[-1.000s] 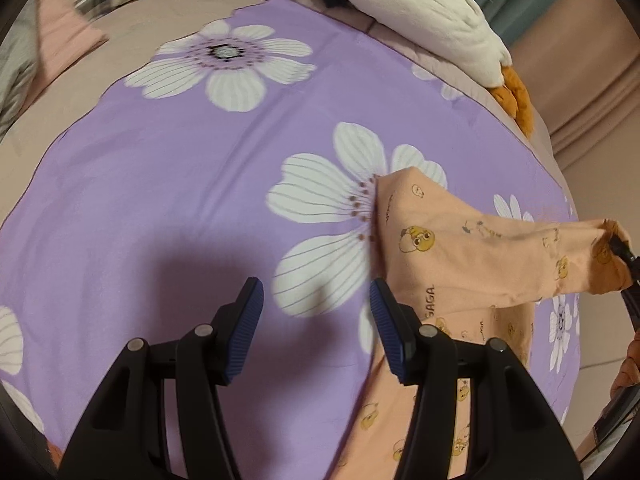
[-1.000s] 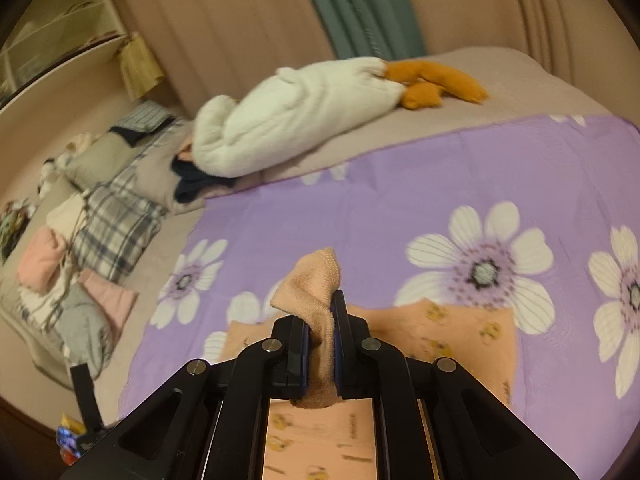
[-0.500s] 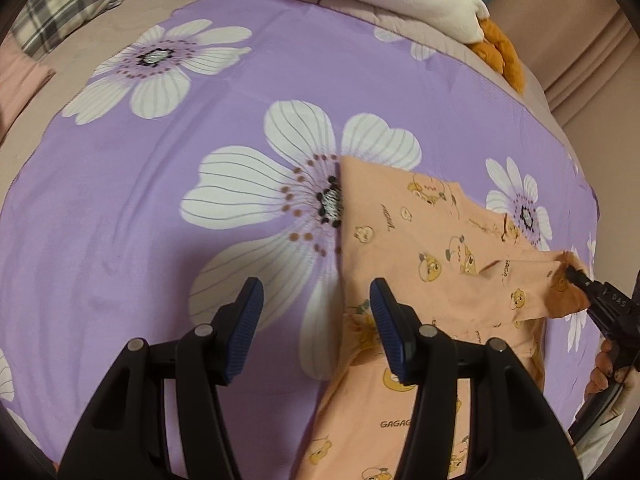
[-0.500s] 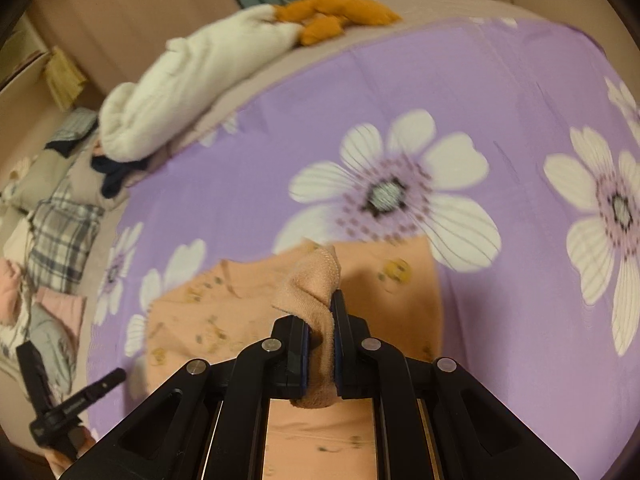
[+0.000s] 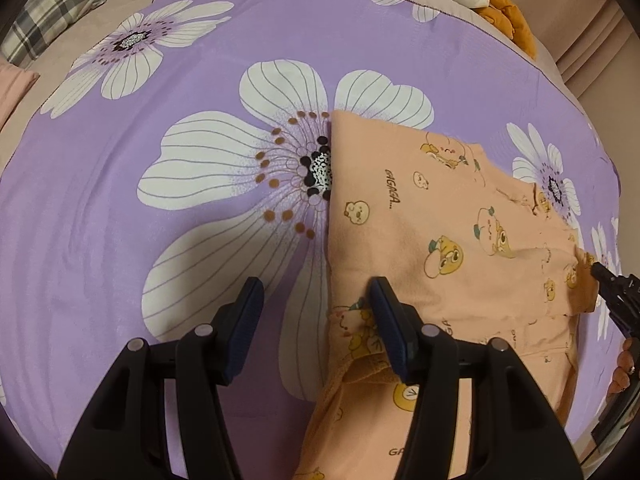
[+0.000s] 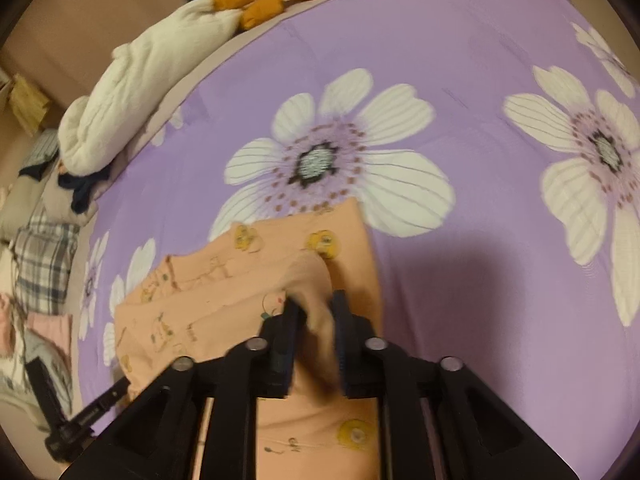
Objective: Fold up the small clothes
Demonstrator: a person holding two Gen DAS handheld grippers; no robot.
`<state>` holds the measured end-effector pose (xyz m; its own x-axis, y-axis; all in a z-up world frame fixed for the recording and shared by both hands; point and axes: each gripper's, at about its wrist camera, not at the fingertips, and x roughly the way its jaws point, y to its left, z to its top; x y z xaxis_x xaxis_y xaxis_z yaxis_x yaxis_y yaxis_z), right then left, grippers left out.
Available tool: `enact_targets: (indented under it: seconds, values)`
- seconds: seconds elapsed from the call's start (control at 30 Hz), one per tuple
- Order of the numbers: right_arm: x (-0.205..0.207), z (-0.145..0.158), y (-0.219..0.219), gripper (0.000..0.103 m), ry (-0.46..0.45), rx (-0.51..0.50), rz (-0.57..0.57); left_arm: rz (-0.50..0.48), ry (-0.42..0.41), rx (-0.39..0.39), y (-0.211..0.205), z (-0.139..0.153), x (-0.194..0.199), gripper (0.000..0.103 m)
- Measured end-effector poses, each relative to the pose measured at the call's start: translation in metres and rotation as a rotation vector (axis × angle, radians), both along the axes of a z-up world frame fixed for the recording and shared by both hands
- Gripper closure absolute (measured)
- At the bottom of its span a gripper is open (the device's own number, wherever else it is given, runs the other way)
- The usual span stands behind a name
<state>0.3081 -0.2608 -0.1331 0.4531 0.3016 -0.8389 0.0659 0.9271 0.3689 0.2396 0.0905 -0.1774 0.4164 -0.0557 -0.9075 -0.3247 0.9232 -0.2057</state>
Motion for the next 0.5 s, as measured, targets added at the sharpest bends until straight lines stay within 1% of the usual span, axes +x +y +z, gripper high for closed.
enact_targets:
  seconds: [0.07,0.13,0.2,0.27,0.43,0.47,0.5]
  values:
    - [-0.004,0.002,-0.007,0.076,-0.012,-0.018,-0.017,0.002,-0.001,0.0,0.0,-0.001,0.0,0.045]
    - [-0.008,0.002,-0.013,0.074,-0.006,-0.001,-0.018,0.002,-0.003,0.001,0.0,-0.002,0.0,0.045]
    - [-0.013,-0.001,-0.015,0.057,-0.003,0.011,-0.016,0.002,-0.005,0.006,-0.001,-0.002,0.0,0.045]
    - [-0.018,-0.004,-0.016,0.054,-0.005,0.01,-0.018,0.0,-0.007,0.013,-0.003,-0.002,0.0,0.045]
    - [-0.024,-0.022,-0.009,0.055,0.032,-0.013,0.004,-0.006,-0.016,0.022,-0.003,-0.004,-0.001,0.045]
    - [-0.025,-0.023,-0.008,0.059,0.029,-0.027,0.001,-0.008,-0.017,0.024,-0.003,-0.004,-0.001,0.045]
    - [-0.027,-0.023,-0.007,0.074,0.02,-0.039,0.003,-0.008,-0.018,0.024,-0.003,-0.003,-0.003,0.045]
